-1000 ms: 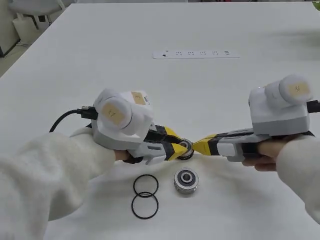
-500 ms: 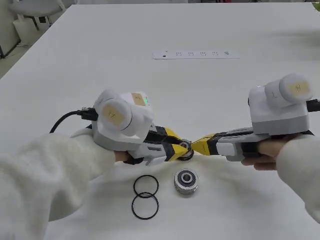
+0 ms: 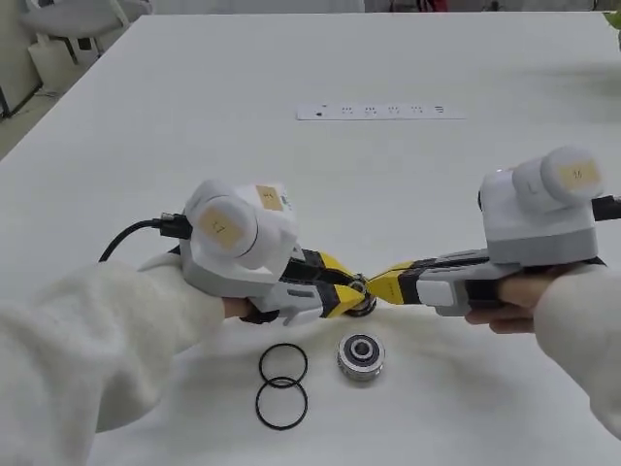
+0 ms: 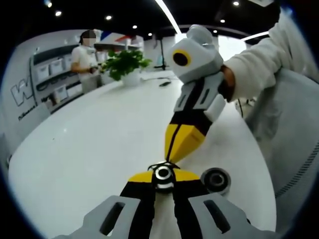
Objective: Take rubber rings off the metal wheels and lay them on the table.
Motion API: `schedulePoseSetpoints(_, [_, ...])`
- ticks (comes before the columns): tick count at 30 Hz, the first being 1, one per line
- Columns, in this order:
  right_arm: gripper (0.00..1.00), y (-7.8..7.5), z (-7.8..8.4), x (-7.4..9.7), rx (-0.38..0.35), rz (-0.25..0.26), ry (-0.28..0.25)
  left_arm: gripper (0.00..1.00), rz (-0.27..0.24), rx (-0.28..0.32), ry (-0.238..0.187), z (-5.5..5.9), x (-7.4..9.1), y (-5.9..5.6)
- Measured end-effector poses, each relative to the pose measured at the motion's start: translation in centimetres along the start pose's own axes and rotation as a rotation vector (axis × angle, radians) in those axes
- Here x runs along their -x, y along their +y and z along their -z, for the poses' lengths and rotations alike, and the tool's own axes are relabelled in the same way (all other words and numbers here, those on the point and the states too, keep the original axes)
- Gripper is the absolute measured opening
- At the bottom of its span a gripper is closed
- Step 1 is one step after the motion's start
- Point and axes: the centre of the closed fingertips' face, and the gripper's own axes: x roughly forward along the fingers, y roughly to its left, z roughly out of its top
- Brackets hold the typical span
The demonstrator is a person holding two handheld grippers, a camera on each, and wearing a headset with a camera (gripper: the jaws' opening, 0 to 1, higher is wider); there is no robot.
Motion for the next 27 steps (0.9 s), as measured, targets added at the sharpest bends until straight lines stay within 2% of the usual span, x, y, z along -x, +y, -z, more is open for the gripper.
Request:
schedulePoseSetpoints(5, [0.00,0.4,-0.3,0.0,0.003,-0.018,-0.015,0.13,-0.003,-0.004,0.002,0.0,-0.1,0.1])
schedulePoseSetpoints(6, [0.00,0.7,-1.3,0.1,-0.016,-0.035,-0.063,0.13,-0.003,-0.005,0.002,0.0,-0.1,0.1])
schedulePoseSetpoints(8, [0.00,0.4,-1.1,0.2,-0.009,-0.018,-0.035,0.14,-0.012,-0.010,0.007,0.0,-0.1,0.1])
schedulePoseSetpoints(9, [0.00,0.3,-0.9,0.1,0.006,-0.010,-0.035,0.14,-0.012,-0.014,0.008,0.0,-0.1,0.1])
schedulePoseSetpoints(13, [0.00,0.0,-0.2,0.1,-0.015,-0.006,-0.017,0.14,-0.012,-0.013,0.003,0.0,-0.1,0.2])
schedulePoseSetpoints(19, [0.00,-0.4,0.0,0.1,-0.024,0.010,-0.007,0.18,-0.015,-0.022,0.011,-0.2,0.0,0.2])
schedulePoseSetpoints(20, [0.00,-0.4,0.1,0.1,-0.026,0.010,-0.003,0.20,0.006,-0.019,0.021,-0.2,0.0,-0.2])
schedulePoseSetpoints(23, [0.00,-0.5,0.2,0.1,-0.024,0.014,-0.002,0.25,0.029,-0.043,0.017,-0.4,0.2,-0.7])
schedulePoseSetpoints(27, [0.00,-0.5,-0.1,0.2,-0.032,0.011,-0.011,0.30,0.032,-0.063,0.013,-0.9,0.9,-1.1])
